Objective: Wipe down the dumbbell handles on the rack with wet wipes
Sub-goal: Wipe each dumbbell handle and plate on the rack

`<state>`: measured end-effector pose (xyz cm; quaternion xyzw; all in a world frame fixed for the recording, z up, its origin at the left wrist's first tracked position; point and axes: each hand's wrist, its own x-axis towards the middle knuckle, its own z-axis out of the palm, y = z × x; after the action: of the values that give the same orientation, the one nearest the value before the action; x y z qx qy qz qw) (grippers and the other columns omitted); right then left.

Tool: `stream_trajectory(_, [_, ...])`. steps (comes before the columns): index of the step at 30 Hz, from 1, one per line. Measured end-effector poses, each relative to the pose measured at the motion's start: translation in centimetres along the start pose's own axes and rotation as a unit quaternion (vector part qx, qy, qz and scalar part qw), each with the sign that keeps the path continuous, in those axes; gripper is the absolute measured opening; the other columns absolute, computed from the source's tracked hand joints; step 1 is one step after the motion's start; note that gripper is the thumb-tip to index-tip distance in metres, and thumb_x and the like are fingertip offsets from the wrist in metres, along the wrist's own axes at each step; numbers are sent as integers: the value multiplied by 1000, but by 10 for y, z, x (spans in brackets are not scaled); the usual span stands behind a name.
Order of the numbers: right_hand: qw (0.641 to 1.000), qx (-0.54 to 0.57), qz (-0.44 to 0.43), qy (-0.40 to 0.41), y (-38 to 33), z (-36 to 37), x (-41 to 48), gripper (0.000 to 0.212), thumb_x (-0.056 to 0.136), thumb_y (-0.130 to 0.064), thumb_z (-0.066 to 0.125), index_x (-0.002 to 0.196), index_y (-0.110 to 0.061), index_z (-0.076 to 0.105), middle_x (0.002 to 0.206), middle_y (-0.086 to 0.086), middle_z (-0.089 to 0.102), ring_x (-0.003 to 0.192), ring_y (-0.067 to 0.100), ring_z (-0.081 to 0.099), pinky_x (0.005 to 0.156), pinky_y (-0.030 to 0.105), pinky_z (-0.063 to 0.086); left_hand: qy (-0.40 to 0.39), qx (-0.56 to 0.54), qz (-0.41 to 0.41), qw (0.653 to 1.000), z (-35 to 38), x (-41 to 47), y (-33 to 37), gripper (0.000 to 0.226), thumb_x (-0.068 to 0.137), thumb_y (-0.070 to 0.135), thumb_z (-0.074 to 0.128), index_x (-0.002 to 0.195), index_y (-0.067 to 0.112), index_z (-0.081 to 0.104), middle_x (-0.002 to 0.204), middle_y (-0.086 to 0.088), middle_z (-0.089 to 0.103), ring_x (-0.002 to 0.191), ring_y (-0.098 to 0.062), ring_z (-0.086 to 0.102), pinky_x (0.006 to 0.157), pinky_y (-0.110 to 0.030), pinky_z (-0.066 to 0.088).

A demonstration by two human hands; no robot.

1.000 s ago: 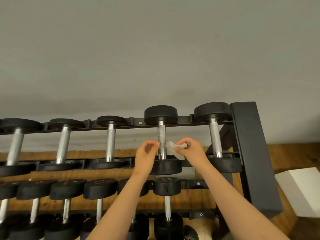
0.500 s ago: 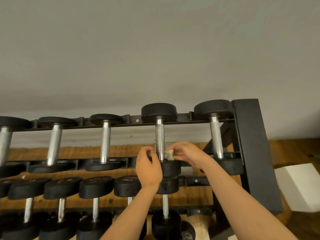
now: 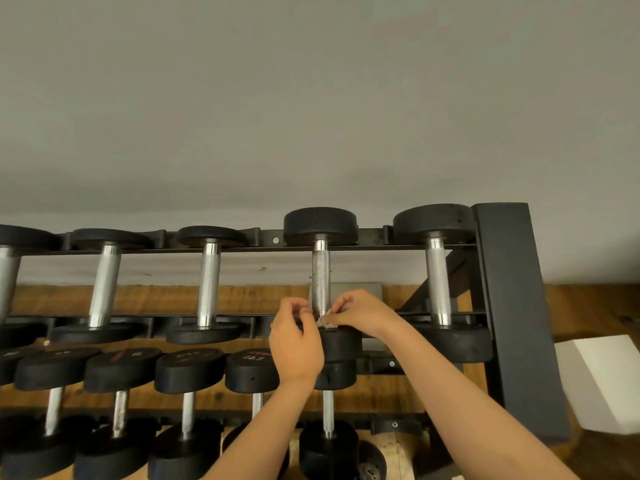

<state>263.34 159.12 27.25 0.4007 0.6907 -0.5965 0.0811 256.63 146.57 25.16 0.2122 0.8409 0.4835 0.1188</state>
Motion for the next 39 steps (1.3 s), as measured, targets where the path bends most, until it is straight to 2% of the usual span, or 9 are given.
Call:
stream_trajectory(5, [1000, 12, 7, 14, -6, 7, 2, 39, 72, -25, 85, 87, -16, 50, 83, 0, 62, 77, 14, 58, 68, 24, 49, 2, -2, -1, 1000, -1, 0, -1, 11, 96, 16, 49, 95, 26, 54, 87, 8, 64, 84, -14, 61, 71, -32, 50])
stream_trajectory(10, [994, 71, 5, 83, 9, 5, 1, 27, 72, -15, 85, 84, -13, 60, 87, 3, 65, 81, 14, 61, 65, 19, 48, -1, -4, -10, 1000, -1, 0, 1, 11, 97, 15, 50, 97, 25, 55, 86, 8, 64, 85, -16, 61, 72, -33, 50])
stream_trajectory(15, [989, 127, 7, 74, 0, 7, 6, 39, 74, -18, 84, 106, -7, 64, 94, -7, 62, 84, 0, 55, 62, 13, 39, -3, 1, -13, 1000, -2, 0, 1, 9, 96, 18, 48, 98, 25, 55, 87, 9, 64, 85, -17, 61, 73, -36, 51])
stream_trajectory(17, [989, 136, 18, 55, -4, 5, 7, 41, 78, -20, 81, 113, -9, 63, 96, -7, 63, 87, 2, 58, 66, 14, 43, -5, 2, -15, 1000, -2, 0, 2, 10, 96, 18, 48, 99, 25, 54, 87, 9, 64, 86, -16, 61, 74, -38, 52])
stream_trajectory(21, [965, 260, 29, -20, 5, 0, 0, 31, 88, -7, 66, 119, -6, 64, 109, 9, 72, 103, 18, 68, 95, 30, 52, -4, 2, -18, 1000, -2, 1, 2, 11, 97, 16, 50, 99, 26, 54, 87, 11, 64, 87, -16, 61, 77, -40, 52])
stream_trajectory(26, [994, 104, -18, 21, 9, 3, 0, 29, 84, -20, 75, 112, -15, 70, 99, -1, 74, 94, 13, 68, 91, 31, 53, -5, 5, -15, 1000, -2, 1, 3, 13, 96, 15, 50, 98, 27, 54, 87, 12, 63, 84, -15, 61, 73, -39, 53])
stream_trajectory(30, [996, 68, -30, 59, 6, 8, 5, 22, 83, -25, 76, 101, -14, 70, 89, -1, 72, 85, 10, 66, 74, 20, 52, -7, 9, -5, 1000, -2, 0, 3, 14, 96, 16, 49, 98, 29, 52, 86, 10, 62, 80, -18, 61, 68, -34, 50])
stream_trajectory(37, [982, 2, -91, 165, 13, 24, 5, 24, 95, -27, 61, 77, -11, 63, 69, 3, 60, 66, 13, 56, 62, 20, 42, -2, 8, 9, 1000, -3, 1, 4, 15, 94, 11, 50, 97, 26, 54, 92, 11, 59, 86, -6, 57, 71, -20, 44])
stream_trajectory(39, [973, 36, -107, 202, 13, 25, 4, 10, 95, -20, 61, 87, -13, 62, 76, -6, 60, 71, 6, 56, 67, 19, 46, -1, 13, 19, 1000, -3, 0, 5, 16, 94, 10, 50, 96, 25, 54, 94, 10, 56, 86, -6, 56, 69, -16, 41])
